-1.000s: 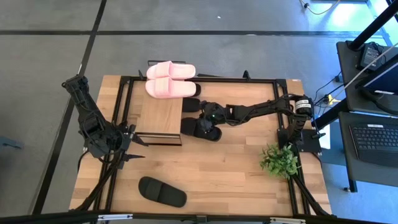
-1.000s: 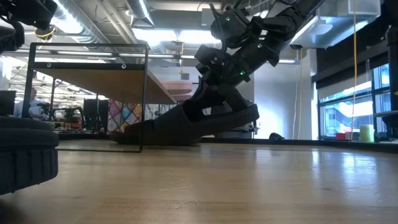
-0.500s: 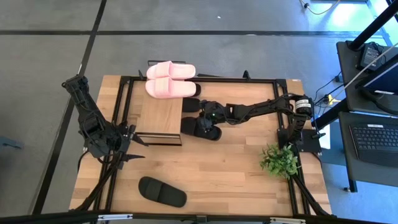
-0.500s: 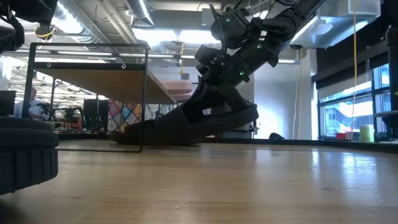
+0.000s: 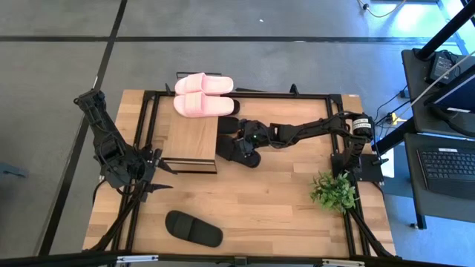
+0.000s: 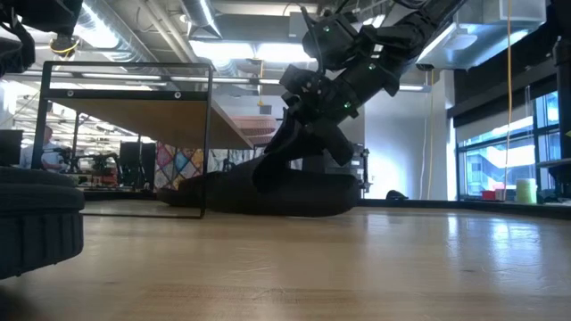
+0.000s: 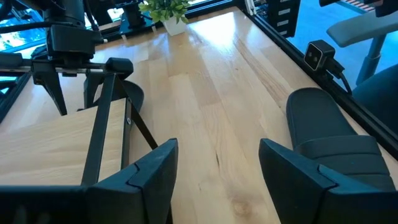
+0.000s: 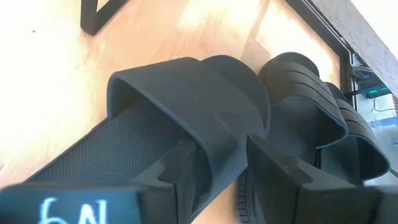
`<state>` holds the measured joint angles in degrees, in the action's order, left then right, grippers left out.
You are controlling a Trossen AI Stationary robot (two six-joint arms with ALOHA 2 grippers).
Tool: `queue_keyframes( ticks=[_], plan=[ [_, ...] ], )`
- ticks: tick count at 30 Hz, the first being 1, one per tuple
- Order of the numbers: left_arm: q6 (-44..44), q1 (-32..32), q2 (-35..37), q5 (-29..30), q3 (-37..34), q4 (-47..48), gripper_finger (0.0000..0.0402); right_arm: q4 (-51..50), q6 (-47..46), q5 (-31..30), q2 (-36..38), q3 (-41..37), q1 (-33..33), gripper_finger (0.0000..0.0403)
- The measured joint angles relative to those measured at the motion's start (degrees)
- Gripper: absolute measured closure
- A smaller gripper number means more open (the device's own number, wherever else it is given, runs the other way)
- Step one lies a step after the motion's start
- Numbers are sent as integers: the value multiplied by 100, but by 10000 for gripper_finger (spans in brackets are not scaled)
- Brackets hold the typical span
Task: Pick and place slides into the shelf
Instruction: Put the top black slide under the shelf
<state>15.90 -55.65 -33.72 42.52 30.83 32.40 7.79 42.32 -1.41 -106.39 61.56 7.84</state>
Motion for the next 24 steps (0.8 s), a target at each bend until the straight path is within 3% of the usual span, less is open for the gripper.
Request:
queue_keyframes(
  ticks=[19,24],
  plan=[
    [0,-1,-1,-1,0,0,185,-11,19,-44,0,2,-104,250],
    [0,-1,-1,0,0,0,185,-11,8,-44,2,4,-136,214]
  ],
)
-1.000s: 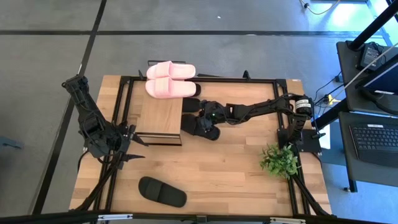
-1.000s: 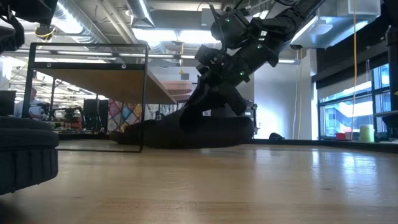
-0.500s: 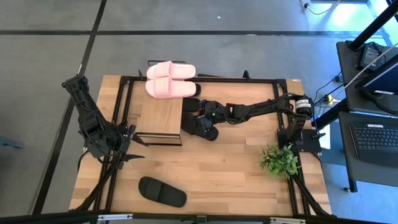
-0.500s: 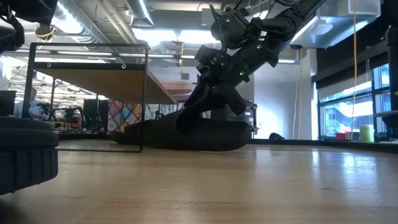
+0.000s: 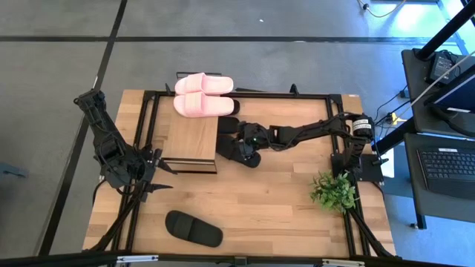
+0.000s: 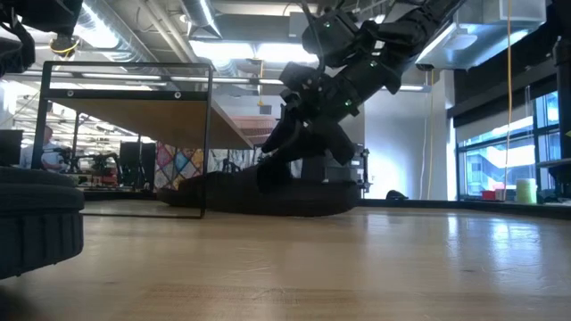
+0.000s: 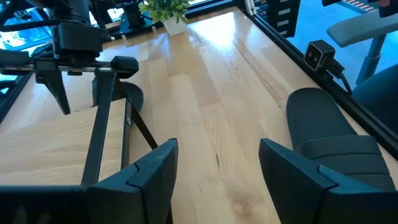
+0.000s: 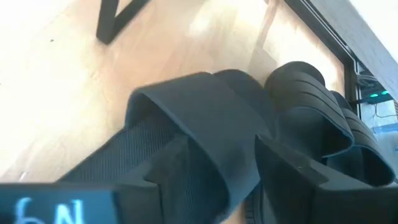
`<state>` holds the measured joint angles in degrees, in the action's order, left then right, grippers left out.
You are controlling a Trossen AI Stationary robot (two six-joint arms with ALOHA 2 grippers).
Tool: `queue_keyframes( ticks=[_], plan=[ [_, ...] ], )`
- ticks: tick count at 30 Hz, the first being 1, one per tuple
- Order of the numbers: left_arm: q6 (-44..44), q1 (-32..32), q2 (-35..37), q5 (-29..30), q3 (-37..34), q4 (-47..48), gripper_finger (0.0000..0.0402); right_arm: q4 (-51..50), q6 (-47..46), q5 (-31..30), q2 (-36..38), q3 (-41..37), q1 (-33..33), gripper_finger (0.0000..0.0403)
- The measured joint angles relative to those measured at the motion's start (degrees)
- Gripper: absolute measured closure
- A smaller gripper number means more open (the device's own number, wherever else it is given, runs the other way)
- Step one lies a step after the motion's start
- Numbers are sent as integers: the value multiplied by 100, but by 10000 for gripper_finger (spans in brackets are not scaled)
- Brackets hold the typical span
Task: Pick and place slides into the shelf
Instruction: Put the top black slide under the shelf
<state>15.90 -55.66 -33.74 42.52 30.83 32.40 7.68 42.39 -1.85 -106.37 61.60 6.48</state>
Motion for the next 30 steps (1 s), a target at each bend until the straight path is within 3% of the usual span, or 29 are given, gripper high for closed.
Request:
queue_keyframes(
  ticks=[6,9,11,13,16,21,24,30],
  plan=[
    [2,2,1,-1,0,2,185,0,-4,-341,2,0,24,163],
    [4,1,1,-1,0,1,185,-48,-84,-1107,29,11,-51,154],
    [7,2,0,0,0,0,185,-266,-525,-1704,107,98,-163,152],
    [7,2,2,-2,0,2,185,-816,-1170,-1927,241,278,-285,152],
    [5,2,2,-2,0,3,185,-2195,-2552,-1805,395,746,-427,152],
    [4,2,0,-2,0,7,185,-4495,-4333,-944,446,1556,-551,152],
    [3,2,0,-2,0,7,185,-4745,-4543,-820,443,1590,-638,152],
    [4,0,2,-2,0,7,185,-4723,-3846,-918,391,1363,-787,152]
  ],
)
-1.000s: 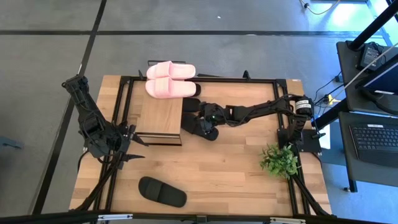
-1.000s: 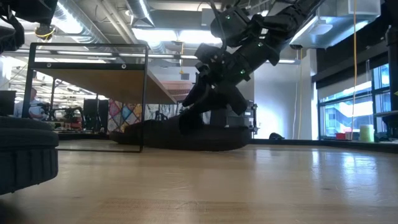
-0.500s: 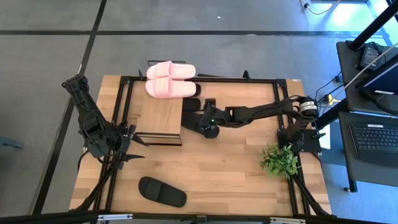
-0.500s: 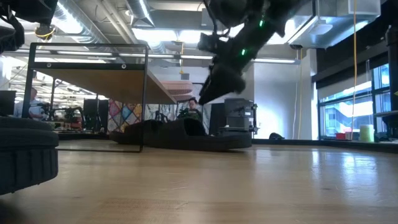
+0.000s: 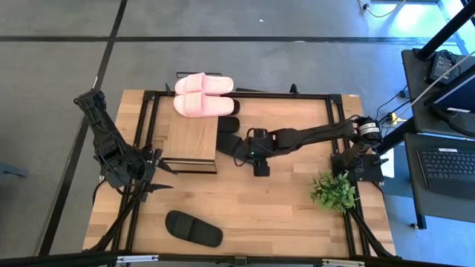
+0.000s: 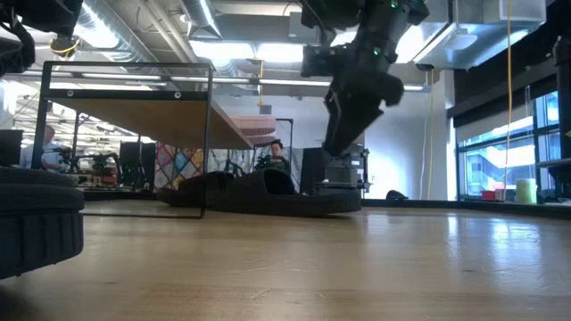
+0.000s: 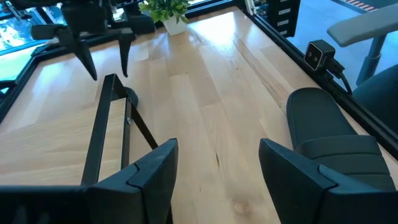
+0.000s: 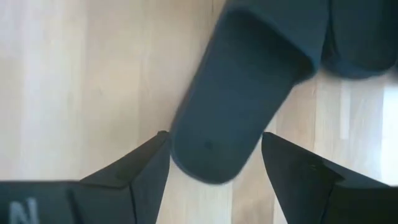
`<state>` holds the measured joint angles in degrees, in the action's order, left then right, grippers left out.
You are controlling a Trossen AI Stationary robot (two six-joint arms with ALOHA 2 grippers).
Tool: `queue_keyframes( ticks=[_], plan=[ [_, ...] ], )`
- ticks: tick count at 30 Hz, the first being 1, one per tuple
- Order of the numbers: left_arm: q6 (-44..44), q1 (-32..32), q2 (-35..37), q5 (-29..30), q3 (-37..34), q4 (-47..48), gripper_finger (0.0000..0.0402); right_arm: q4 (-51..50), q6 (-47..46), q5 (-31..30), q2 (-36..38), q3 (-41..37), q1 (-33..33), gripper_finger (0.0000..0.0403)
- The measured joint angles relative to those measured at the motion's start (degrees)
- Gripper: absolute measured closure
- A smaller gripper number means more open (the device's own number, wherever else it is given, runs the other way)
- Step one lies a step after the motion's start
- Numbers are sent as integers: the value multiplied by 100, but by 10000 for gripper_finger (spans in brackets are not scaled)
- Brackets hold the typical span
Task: Pick and place slides into the shelf
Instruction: Put the top black slide under the shelf
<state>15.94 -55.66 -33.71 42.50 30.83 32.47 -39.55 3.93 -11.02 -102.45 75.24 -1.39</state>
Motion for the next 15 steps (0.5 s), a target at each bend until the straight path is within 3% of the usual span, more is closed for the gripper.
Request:
queue_keyframes(
  ticks=[10,15],
  plan=[
    [-2,2,-2,0,0,0,185,287,992,-400,0,-534,-78,152],
    [-2,2,0,0,0,0,185,948,1323,-629,0,-1027,-74,152]
  ],
)
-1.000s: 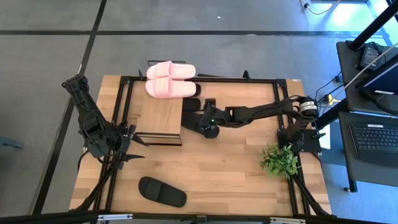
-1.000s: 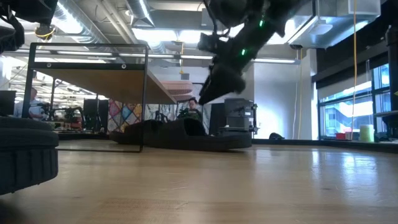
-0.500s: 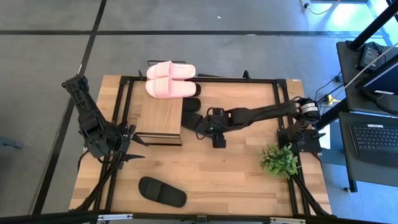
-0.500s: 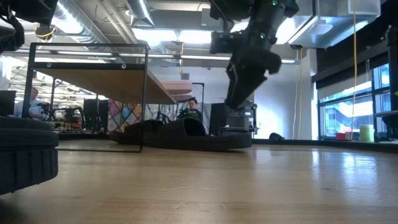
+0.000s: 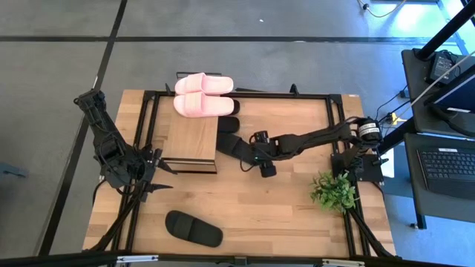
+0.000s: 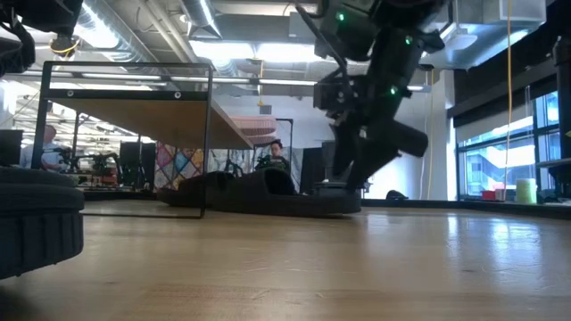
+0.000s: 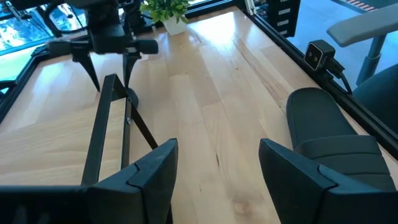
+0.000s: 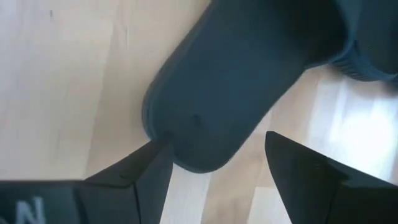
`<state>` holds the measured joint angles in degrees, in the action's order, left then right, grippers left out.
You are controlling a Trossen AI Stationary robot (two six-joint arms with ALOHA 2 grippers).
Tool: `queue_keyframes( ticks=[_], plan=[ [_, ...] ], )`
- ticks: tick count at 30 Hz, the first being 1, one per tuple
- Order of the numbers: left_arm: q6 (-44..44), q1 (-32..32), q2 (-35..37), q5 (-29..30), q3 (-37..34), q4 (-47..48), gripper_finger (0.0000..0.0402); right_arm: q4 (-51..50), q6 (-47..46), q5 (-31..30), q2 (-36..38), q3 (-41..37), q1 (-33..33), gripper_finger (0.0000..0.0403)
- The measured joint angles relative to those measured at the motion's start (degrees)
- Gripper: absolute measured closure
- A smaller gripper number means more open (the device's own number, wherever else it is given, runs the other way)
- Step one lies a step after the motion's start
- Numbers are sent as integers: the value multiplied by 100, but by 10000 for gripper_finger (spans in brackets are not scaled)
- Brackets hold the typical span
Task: Pick and place slides into the shelf
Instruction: Put the top black slide under the shelf
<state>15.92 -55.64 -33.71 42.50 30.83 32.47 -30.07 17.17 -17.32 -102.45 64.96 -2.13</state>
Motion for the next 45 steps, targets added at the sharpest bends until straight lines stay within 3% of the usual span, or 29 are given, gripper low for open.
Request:
queue_keyframes(
  ticks=[11,35,40,45],
  plan=[
    [-2,-2,-1,0,-1,0,185,424,193,-108,0,-294,-376,152],
    [-4,-2,-1,2,-1,7,185,239,-811,81,-6,130,-1054,152],
    [-4,-1,-1,2,0,7,185,280,-787,134,-284,130,-1056,152],
    [-3,0,-1,2,-1,9,185,257,-654,-256,-754,125,-989,154]
  ],
)
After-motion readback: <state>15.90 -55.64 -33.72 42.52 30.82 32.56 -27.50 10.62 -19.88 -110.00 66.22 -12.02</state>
